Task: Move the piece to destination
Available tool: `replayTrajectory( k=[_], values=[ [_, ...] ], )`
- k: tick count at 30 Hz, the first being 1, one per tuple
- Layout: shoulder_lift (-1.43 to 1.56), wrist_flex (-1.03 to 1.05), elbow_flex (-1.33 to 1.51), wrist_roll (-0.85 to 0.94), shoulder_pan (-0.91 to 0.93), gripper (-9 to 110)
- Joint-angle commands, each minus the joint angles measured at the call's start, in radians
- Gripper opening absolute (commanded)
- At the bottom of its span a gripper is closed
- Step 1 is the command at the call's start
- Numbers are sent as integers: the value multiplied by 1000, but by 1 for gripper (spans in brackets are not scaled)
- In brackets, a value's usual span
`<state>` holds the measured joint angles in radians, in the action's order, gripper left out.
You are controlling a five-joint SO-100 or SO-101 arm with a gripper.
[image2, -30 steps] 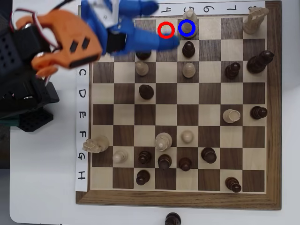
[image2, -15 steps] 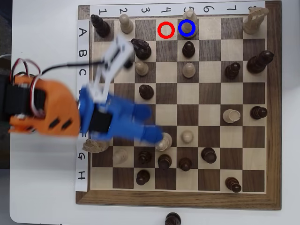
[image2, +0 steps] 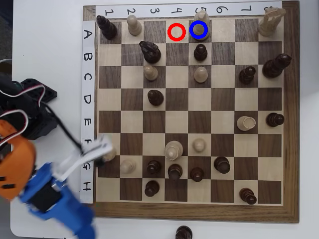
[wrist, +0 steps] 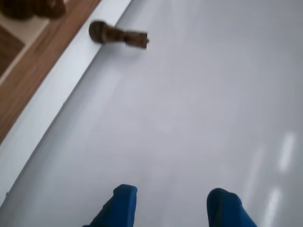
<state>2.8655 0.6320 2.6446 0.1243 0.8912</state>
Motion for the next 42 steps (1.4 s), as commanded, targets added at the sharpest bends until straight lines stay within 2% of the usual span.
replayTrajectory(
  k=[1,10,15,24,30,36,42],
  values=[
    [275,-32,109,166,360,17],
    [365,173,173,152,673,18],
    [443,284,227,114,773,18],
    [540,423,334,48,770,14],
    [558,512,371,-66,735,12],
    [558,512,416,-161,713,0],
    [560,514,465,-172,709,0]
  ],
)
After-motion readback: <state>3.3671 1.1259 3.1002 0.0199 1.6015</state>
